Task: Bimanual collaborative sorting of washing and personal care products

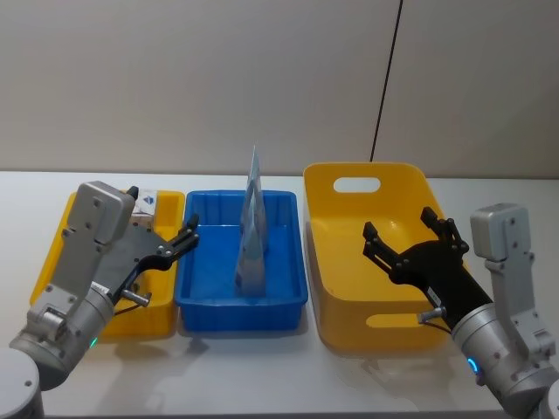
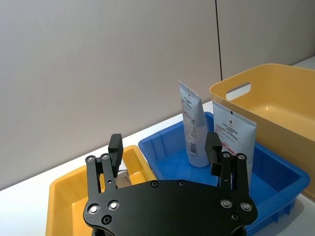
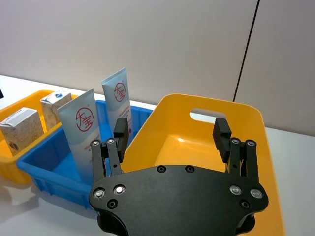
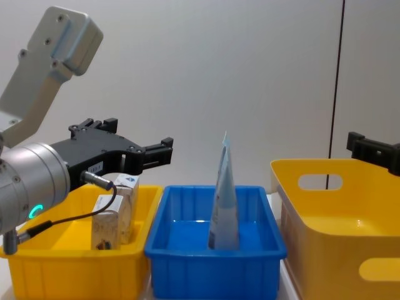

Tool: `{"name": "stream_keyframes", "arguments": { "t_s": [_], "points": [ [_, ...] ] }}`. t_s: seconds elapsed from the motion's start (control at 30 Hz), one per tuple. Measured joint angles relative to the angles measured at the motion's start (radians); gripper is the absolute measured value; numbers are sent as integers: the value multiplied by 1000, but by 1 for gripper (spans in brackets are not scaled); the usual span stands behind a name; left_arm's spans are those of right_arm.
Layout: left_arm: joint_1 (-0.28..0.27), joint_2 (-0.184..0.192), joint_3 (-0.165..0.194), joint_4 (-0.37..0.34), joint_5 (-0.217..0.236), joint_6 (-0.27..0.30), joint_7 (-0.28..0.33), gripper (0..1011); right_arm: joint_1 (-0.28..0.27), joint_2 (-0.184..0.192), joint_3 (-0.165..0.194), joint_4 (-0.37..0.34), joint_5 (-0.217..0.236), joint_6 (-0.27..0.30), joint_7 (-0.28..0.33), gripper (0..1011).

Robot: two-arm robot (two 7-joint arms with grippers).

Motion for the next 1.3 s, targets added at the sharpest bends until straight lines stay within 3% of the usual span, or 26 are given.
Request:
{"name": "stream_keyframes", "arguments": {
  "t_s": [1.3],
  "points": [
    [0, 0, 0, 0, 0, 0, 0, 1001, 0, 0, 0, 0, 0, 0, 0, 1002]
  ]
}}
